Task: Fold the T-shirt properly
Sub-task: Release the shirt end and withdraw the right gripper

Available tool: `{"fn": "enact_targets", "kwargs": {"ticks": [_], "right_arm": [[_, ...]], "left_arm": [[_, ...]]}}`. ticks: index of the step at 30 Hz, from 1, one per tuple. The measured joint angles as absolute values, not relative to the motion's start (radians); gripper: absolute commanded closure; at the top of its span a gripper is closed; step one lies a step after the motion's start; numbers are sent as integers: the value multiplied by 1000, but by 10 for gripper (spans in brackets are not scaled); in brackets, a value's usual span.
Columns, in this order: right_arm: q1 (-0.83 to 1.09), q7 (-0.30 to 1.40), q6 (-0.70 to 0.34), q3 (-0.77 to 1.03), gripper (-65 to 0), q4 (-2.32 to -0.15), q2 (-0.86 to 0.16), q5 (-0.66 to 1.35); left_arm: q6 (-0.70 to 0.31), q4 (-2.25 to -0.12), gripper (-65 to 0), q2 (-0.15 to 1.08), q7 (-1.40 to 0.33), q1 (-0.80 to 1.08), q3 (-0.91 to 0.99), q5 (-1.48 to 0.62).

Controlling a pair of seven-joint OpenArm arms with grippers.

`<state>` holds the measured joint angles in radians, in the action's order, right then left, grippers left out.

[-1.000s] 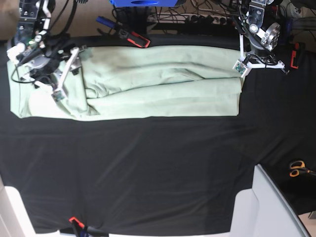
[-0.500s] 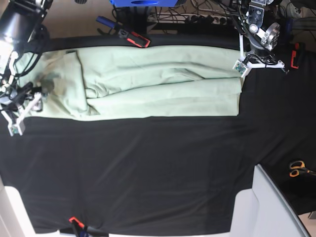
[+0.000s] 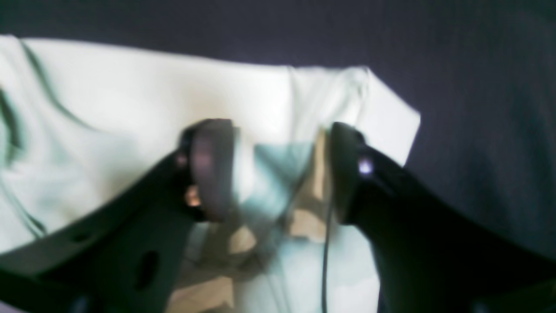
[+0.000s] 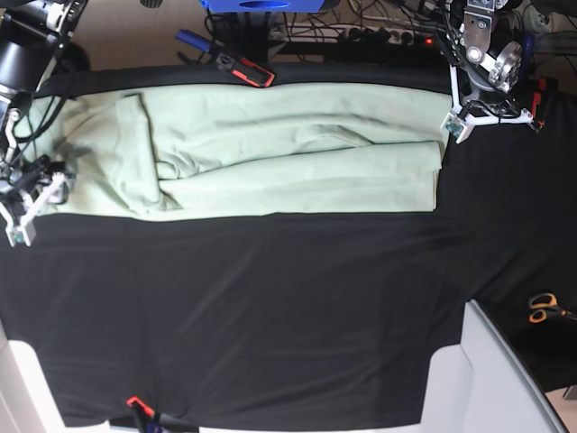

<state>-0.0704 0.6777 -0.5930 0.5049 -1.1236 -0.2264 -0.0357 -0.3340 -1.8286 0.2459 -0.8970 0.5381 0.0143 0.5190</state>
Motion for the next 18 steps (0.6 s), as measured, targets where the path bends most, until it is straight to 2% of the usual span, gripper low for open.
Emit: {"fn": "enact_targets", "kwargs": {"ticks": [2,8,9,12,13,18], "right_arm": [[-85,677,-593,506,-206,-1084,-232,-35],[-107,670,-595,506,-193,-1040,-247,-29],[-105,670,-594,506,-174,-1040,-249,-30],[-112,671,-595,506,-23,-1037,-246,-31],[-115,670,-595,506,0,-1037,-245,-31],[-118,670,-595,506,-6,-1037,-246,-32]], "left_arm": [[-334,-1829,0,247,-897,545,14,519],[-334,-1829,0,246,-900,551,15,519],[-334,-1829,0,246,-896,552,15,518],[-334,-1829,0,247,-898,552,15,519],[-334,-1829,0,247,-897,552,15,518],[-334,-1829,0,246,-897,552,15,519]]}}
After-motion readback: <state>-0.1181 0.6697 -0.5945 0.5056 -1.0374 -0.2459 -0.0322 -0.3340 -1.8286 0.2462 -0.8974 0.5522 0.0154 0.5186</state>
